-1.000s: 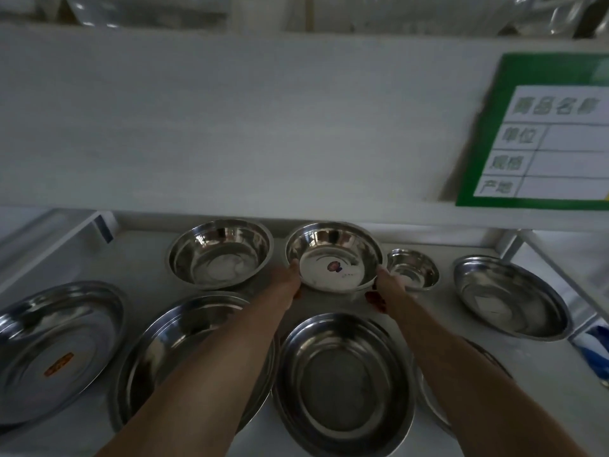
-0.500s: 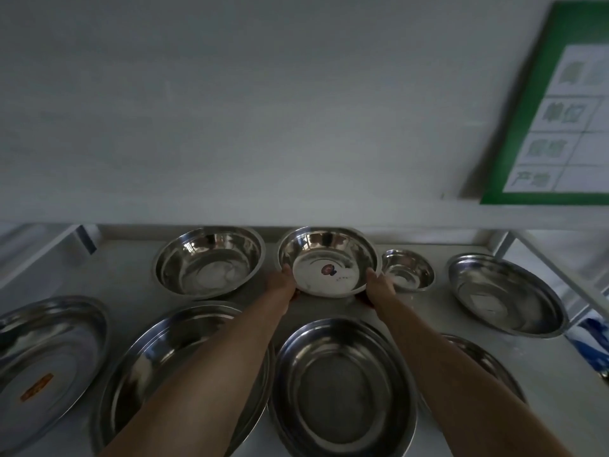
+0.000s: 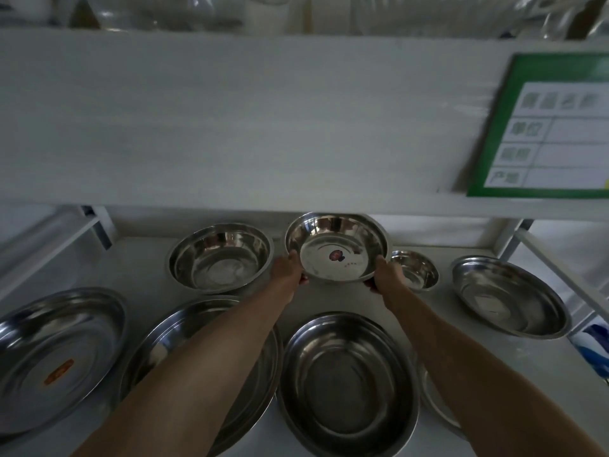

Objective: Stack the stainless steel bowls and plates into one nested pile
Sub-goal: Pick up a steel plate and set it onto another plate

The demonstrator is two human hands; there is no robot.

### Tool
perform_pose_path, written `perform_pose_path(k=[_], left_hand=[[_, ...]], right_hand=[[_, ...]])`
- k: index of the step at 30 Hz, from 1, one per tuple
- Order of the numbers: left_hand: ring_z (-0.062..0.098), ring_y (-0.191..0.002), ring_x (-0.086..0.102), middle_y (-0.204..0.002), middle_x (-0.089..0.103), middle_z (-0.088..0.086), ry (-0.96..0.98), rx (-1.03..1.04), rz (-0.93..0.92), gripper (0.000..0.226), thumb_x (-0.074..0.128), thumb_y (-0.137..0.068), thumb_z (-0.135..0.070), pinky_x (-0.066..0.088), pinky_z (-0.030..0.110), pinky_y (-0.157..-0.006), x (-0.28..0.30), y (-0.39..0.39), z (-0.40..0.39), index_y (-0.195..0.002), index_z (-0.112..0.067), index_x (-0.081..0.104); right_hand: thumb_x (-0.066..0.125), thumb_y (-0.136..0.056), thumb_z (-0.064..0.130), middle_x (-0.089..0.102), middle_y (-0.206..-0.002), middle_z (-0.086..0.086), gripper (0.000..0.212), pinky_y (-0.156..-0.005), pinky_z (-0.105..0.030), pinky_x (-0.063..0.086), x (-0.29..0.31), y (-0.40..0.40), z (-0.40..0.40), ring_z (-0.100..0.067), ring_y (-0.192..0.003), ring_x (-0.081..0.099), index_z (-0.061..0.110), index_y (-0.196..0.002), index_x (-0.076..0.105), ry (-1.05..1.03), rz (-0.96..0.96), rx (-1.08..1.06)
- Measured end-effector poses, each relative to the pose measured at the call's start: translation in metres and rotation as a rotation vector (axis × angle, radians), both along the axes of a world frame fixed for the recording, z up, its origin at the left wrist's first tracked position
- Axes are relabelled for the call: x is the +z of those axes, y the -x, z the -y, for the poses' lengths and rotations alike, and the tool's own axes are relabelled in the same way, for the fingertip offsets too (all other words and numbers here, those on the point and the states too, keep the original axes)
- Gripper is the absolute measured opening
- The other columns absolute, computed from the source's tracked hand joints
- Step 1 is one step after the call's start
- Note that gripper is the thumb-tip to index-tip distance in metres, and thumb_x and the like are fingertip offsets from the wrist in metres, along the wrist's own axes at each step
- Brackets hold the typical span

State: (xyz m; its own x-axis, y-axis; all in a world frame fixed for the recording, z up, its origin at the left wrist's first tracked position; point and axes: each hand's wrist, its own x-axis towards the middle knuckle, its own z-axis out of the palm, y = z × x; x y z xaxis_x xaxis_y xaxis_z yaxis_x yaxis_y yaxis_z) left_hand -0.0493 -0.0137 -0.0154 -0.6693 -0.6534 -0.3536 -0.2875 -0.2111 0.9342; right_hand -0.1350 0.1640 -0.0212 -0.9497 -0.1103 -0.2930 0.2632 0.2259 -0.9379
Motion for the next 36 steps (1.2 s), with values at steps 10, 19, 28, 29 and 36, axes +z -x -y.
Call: perform_pose_path(k=[10,19,28,29,36], left_hand=[[0.013,-0.046,0.055,-0.063,0.059,0.008,0.104,0.038,-0.043,0.041,0.042,-0.1,-0.029,0.042,0.014,-0.031,0.038,-0.031,-0.001,-0.106,0.007,0.06],[0.017,-0.059,0.06,-0.082,0.065,0.016,0.128,0.076,-0.115,0.041,0.04,-0.101,-0.029,0.053,0.026,-0.059,0.05,-0.08,0.0,-0.108,0.006,0.06],[0.015,-0.057,0.062,-0.076,0.068,0.007,0.087,0.19,-0.205,0.034,0.045,-0.097,-0.038,0.052,0.026,-0.055,0.054,-0.143,0.011,-0.098,-0.01,0.063],[0.017,-0.061,0.064,-0.081,0.07,0.009,0.088,0.198,-0.205,0.036,0.045,-0.096,-0.04,0.055,0.029,-0.058,0.055,-0.151,0.013,-0.102,-0.009,0.062],[0.03,-0.086,0.073,-0.099,0.073,0.014,0.07,0.265,-0.226,0.031,0.047,-0.095,-0.043,0.058,0.049,-0.085,0.052,-0.217,0.02,-0.097,-0.015,0.06]], right_hand=[[0.039,-0.094,0.032,0.063,-0.069,-0.015,0.04,-0.054,-0.031,0.042,0.042,-0.026,0.001,-0.025,-0.058,0.056,0.005,-0.085,0.067,-0.028,-0.068,-0.028],[0.036,-0.098,0.029,0.061,-0.072,-0.014,0.04,-0.062,-0.039,0.044,0.061,-0.071,0.006,-0.026,-0.066,0.054,0.009,-0.072,0.059,-0.002,-0.125,0.027],[0.037,-0.101,0.032,0.06,-0.061,-0.009,0.04,-0.061,-0.039,0.047,0.066,-0.119,0.02,-0.022,-0.059,0.056,0.014,-0.072,0.059,0.013,-0.198,0.114],[0.037,-0.102,0.032,0.06,-0.06,-0.008,0.04,-0.06,-0.038,0.047,0.065,-0.126,0.022,-0.021,-0.058,0.056,0.015,-0.072,0.058,0.008,-0.212,0.126],[0.035,-0.102,0.029,0.057,-0.058,-0.012,0.045,-0.055,-0.035,0.044,0.06,-0.172,0.04,-0.023,-0.052,0.053,0.005,-0.071,0.058,0.012,-0.254,0.238]])
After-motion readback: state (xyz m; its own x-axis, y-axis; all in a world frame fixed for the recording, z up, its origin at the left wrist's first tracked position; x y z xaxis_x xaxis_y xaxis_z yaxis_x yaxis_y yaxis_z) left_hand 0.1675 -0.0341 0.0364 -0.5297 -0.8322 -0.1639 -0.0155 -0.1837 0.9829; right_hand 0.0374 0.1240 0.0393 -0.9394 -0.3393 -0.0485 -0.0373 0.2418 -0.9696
